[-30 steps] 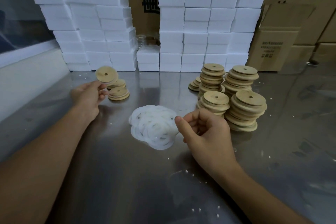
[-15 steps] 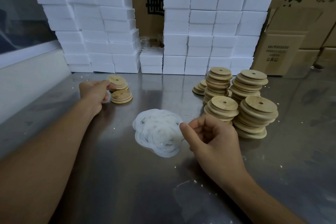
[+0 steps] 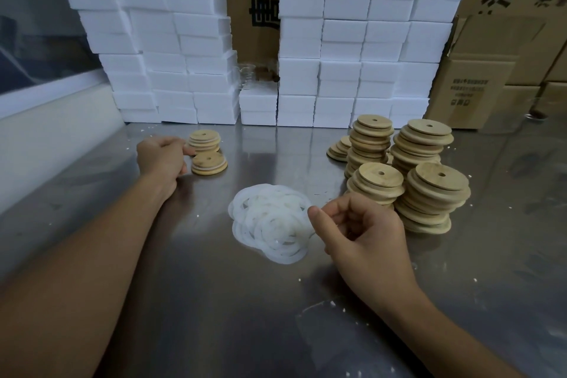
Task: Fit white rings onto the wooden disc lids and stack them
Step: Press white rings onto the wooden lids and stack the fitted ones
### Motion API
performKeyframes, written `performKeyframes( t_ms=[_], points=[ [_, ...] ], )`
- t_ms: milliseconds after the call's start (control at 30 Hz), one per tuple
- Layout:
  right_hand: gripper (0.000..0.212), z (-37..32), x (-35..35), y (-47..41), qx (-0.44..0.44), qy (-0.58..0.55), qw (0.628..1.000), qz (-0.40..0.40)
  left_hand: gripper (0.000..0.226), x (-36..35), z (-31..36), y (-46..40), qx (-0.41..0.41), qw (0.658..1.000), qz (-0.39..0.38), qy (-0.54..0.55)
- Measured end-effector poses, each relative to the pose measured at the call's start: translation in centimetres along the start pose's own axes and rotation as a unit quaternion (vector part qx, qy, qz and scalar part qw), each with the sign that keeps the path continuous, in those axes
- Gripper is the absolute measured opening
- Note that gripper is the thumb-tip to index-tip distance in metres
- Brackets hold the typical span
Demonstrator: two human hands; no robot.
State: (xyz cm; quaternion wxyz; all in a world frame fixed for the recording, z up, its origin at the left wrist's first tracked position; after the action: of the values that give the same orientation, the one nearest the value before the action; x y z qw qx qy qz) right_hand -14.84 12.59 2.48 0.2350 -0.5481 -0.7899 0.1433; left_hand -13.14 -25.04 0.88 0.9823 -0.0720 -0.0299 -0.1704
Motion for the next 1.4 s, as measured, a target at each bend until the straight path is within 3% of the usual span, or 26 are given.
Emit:
performKeyframes(
  t_ms=[433, 633, 700, 800, 900, 1000, 1100, 1267, 1400],
  points=[
    [0.016, -0.8, 1.0, -0.1, 0.034, 0.049, 0.996, 0.061, 0.021, 1.7, 0.7, 6.2, -0.052, 0.998, -0.022, -0.037],
    [0.007, -0.4, 2.3, -0.3, 0.052, 0.068, 0.991, 0.106, 0.021, 2.0, 0.5, 10.7, -0.083, 0.991, -0.073, -0.070],
    [0.013, -0.5, 2.9, -0.5, 0.076, 0.090, 0.985, 0.127, 0.018, 2.0, 0.8, 12.3, -0.113, 0.985, -0.099, -0.090],
    [0.032, -0.5, 3.4, -0.9, 0.100, 0.155, 0.973, 0.135, 0.018, 2.0, 2.4, 15.3, -0.233, 0.954, -0.121, -0.143],
    [0.057, -0.1, 3.2, -1.4, 0.078, 0.233, 0.962, 0.116, 0.014, 1.7, 4.4, 18.7, -0.364, 0.898, -0.160, -0.188],
    [0.059, 0.5, 2.9, -1.5, 0.038, 0.296, 0.949, 0.101, 0.033, 0.8, 5.1, 21.5, -0.437, 0.831, -0.234, -0.252],
    [0.049, 0.4, 3.2, -1.6, 0.044, 0.311, 0.944, 0.102, 0.044, 0.0, 5.0, 22.7, -0.436, 0.799, -0.288, -0.298],
    [0.033, 0.0, 3.9, -1.4, 0.091, 0.286, 0.945, 0.127, 0.015, -0.5, 4.9, 23.0, -0.400, 0.811, -0.340, -0.259],
    [0.028, -0.2, 4.0, -1.4, 0.122, 0.283, 0.941, 0.136, 0.011, -0.8, 5.1, 23.6, -0.423, 0.792, -0.343, -0.276]
  ],
)
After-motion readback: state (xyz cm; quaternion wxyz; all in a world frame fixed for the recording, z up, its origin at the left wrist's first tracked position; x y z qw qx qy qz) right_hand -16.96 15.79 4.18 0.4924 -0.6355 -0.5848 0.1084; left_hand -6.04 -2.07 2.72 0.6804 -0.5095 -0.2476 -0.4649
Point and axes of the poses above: each hand's wrist, its own y-axis away from the middle knuckle, its own x-axis out of the back of the hand, z = x × y, the point moved 6 cm from there along -y, towards the middle knuckle, and after that the axes turned 1 degree about -x, right-handed, at the moved point
